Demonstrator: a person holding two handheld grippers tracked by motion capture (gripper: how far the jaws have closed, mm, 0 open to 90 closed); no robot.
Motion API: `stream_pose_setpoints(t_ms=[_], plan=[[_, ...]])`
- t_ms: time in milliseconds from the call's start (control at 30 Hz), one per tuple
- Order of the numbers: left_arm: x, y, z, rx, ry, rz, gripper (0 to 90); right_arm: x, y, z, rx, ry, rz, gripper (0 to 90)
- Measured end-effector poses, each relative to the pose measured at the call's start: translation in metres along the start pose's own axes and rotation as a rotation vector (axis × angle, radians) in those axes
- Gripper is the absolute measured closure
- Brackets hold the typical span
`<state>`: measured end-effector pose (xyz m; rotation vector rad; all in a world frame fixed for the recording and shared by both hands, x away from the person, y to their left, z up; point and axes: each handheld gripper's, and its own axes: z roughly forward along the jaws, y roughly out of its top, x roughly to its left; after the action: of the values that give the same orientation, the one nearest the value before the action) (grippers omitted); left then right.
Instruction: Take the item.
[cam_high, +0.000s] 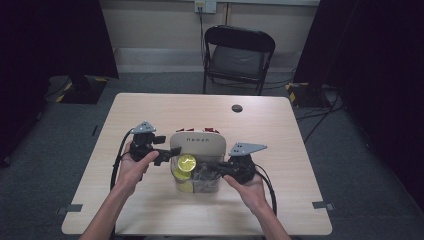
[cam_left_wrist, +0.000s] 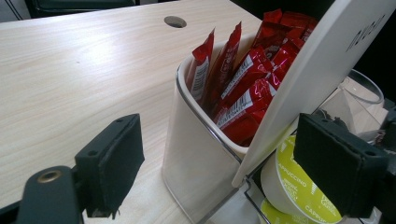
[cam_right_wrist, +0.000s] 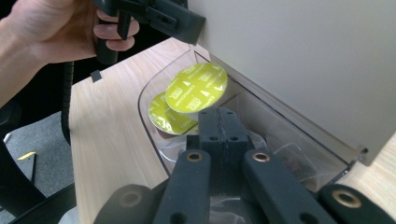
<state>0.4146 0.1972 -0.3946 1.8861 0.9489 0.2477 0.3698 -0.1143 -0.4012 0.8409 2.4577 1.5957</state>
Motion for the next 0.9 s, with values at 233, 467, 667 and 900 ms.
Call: stream_pose_setpoints(t_ms=[233,467,667,900], plan=[[0.0,0.0,0.001,0.003,-0.003,-0.001,15.7,0.003,0.005,-0.003,-0.014,0.005,-0.009,90.0],[0.001,0.0,0.001,0.006,-0.005,-0.002,15.6,0.001,0.005,-0.006,-0.026,0.001,0.003,90.0],[0.0,0.0,0.001,0.004,-0.006,-0.005,16.2,-0.001,0.006,-0.012,-0.048,-0.01,0.022,90.0],[0.001,-0.001,0.001,0.009,-0.007,-0.009,15.9,-0.003,0.008,-0.02,-0.064,-0.019,0.025,90.0]])
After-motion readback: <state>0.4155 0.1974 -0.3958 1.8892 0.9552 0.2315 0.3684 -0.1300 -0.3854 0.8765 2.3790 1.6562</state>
